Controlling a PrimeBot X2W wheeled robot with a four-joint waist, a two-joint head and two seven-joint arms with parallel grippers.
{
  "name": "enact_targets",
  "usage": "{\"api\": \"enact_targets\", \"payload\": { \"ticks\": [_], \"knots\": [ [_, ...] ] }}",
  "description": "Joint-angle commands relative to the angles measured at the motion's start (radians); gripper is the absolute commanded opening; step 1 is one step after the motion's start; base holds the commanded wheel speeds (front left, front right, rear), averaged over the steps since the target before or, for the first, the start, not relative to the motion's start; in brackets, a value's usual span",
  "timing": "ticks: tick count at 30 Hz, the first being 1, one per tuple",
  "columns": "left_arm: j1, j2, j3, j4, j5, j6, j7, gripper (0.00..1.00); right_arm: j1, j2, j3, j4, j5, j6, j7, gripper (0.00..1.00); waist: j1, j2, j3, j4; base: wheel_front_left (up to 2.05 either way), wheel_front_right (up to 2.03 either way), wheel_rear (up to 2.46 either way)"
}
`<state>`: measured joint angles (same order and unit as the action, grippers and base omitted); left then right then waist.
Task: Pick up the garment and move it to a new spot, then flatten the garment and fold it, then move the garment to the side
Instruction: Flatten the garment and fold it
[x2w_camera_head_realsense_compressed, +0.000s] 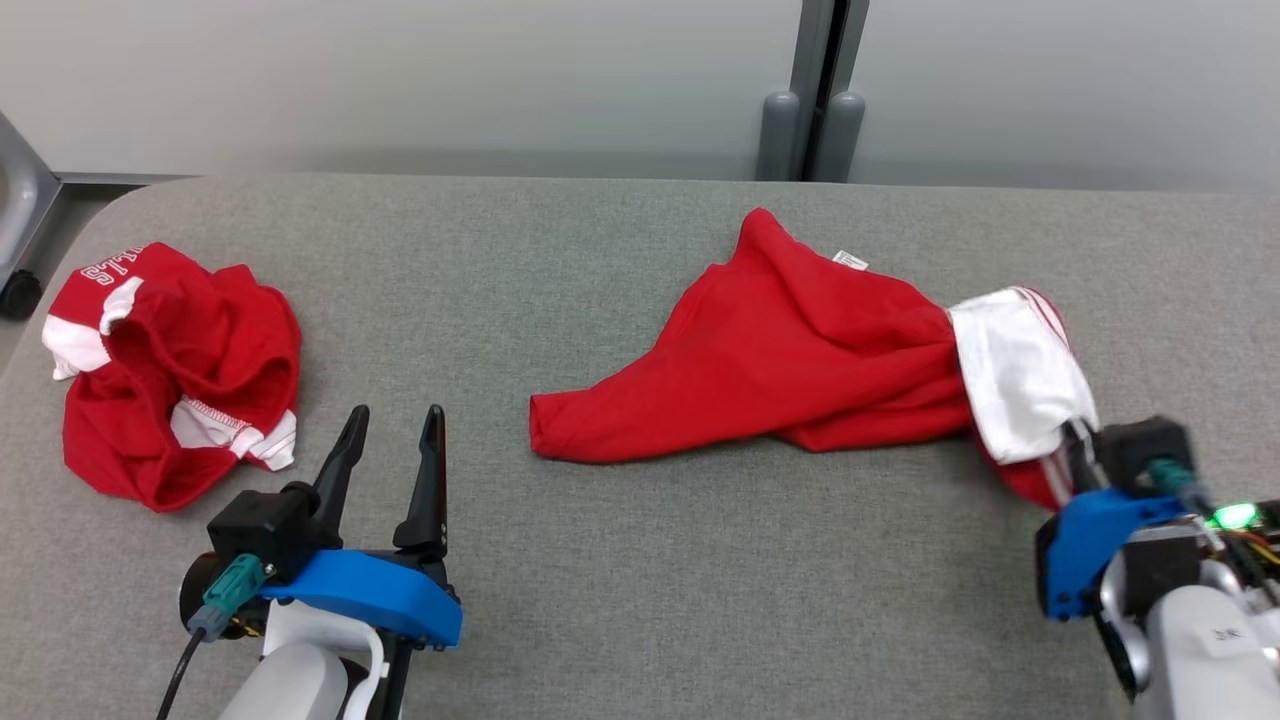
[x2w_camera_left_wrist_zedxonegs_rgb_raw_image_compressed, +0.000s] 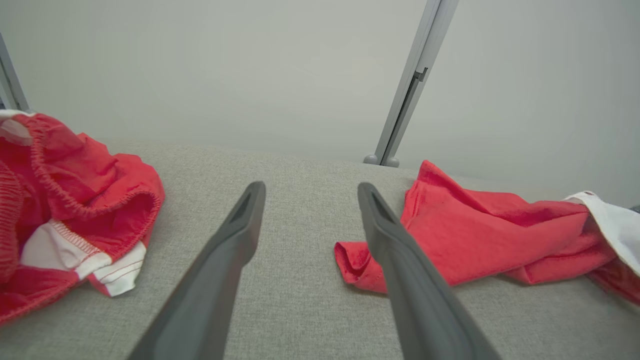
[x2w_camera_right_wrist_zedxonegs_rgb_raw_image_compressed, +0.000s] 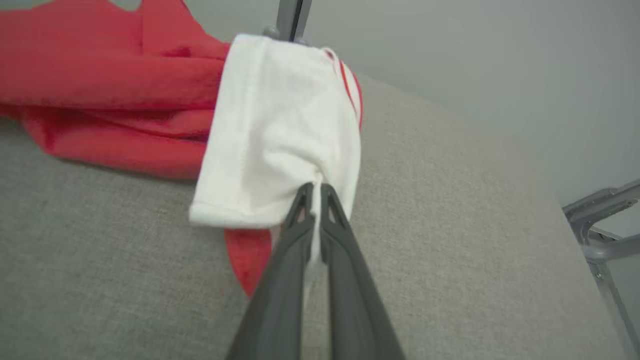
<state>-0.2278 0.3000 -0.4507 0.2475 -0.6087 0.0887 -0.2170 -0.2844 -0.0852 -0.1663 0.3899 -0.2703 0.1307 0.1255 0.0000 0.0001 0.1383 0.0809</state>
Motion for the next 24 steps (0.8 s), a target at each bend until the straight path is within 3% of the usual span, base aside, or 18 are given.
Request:
{"api": "enact_targets", "payload": {
  "ticks": [1,6,9,10,11,17,24],
  "knots": [
    [-0.004,0.003,0.003,-0.003,-0.007,0.006,-0.003,1.00,-0.009,0.005,-0.016,-0.015,0.011,0.000,-0.014,0.00,0.0000,-0.0001,-0.001,-0.002,0.00,0.00,0.00],
    [0.003,0.005,0.003,-0.007,-0.007,0.009,-0.004,1.00,0.025,0.033,-0.169,-0.099,0.210,0.000,-0.097,0.00,0.0000,-0.0001,-0.009,-0.009,0.00,0.00,0.00],
    [0.002,0.004,0.001,-0.004,-0.010,0.008,-0.005,1.00,0.045,0.034,-0.225,-0.074,0.351,0.000,-0.121,0.00,0.0000,-0.0001,-0.014,-0.014,0.00,0.00,0.00],
    [0.001,0.004,0.000,-0.002,-0.011,0.006,-0.005,1.00,0.055,0.034,-0.234,-0.059,0.372,0.000,-0.120,0.72,0.0000,-0.0001,-0.015,-0.016,0.00,0.00,0.00],
    [-0.001,0.003,-0.001,0.000,-0.012,0.005,-0.005,1.00,0.058,0.034,-0.241,-0.048,0.394,0.000,-0.127,1.00,0.0000,-0.0001,-0.017,-0.017,0.00,0.00,0.00],
    [0.003,0.002,-0.006,0.005,-0.013,0.006,-0.006,1.00,0.092,0.034,-0.255,-0.017,0.445,0.000,-0.153,1.00,0.0000,-0.0001,-0.033,-0.022,0.00,0.00,0.00],
    [0.018,0.008,-0.012,0.006,-0.016,0.008,-0.008,1.00,0.128,0.034,-0.117,-0.115,0.408,0.000,-0.200,1.00,0.0000,-0.0001,-0.048,-0.028,0.00,0.00,0.00]
  ]
}}
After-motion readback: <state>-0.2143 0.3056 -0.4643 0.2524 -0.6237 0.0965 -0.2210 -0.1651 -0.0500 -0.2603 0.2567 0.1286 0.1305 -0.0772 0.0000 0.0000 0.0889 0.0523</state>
